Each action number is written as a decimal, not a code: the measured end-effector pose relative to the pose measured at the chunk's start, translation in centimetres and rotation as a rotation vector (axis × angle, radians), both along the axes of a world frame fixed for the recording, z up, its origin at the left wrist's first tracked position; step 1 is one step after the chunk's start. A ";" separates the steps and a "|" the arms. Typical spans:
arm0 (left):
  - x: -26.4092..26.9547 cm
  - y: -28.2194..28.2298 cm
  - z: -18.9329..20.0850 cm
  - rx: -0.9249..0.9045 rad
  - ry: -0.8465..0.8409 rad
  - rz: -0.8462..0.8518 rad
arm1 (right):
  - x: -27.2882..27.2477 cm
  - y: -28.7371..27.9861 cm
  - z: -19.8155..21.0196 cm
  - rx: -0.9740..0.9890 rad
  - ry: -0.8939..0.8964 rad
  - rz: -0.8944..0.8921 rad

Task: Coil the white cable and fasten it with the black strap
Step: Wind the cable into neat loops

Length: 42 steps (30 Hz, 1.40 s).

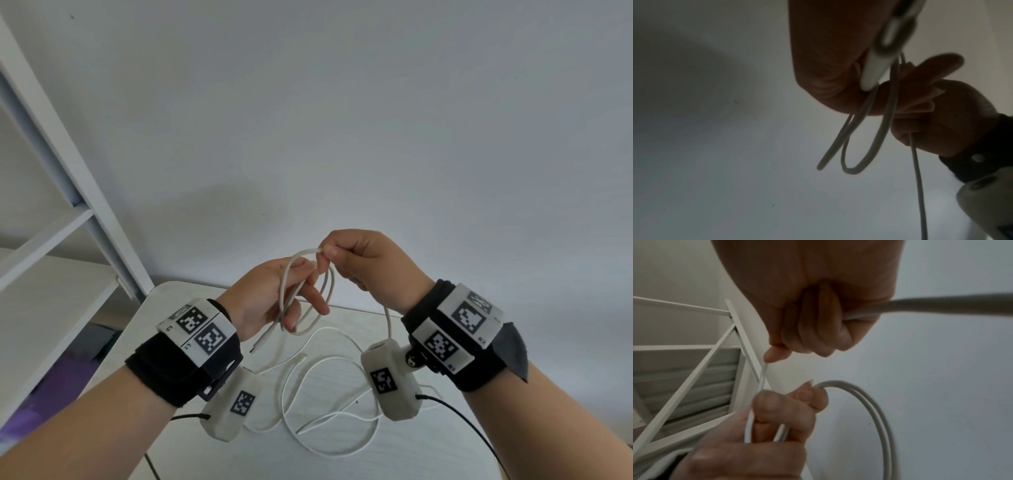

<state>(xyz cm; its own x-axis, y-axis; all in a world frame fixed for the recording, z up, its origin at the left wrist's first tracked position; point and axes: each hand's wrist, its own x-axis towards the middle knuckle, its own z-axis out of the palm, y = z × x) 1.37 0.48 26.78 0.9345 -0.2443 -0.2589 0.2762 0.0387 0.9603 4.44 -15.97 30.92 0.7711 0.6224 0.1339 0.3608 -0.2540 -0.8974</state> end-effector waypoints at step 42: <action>4.1 11.8 2.4 -0.589 -0.161 0.445 | 0.4 -8.6 -11.3 -0.422 0.028 -0.436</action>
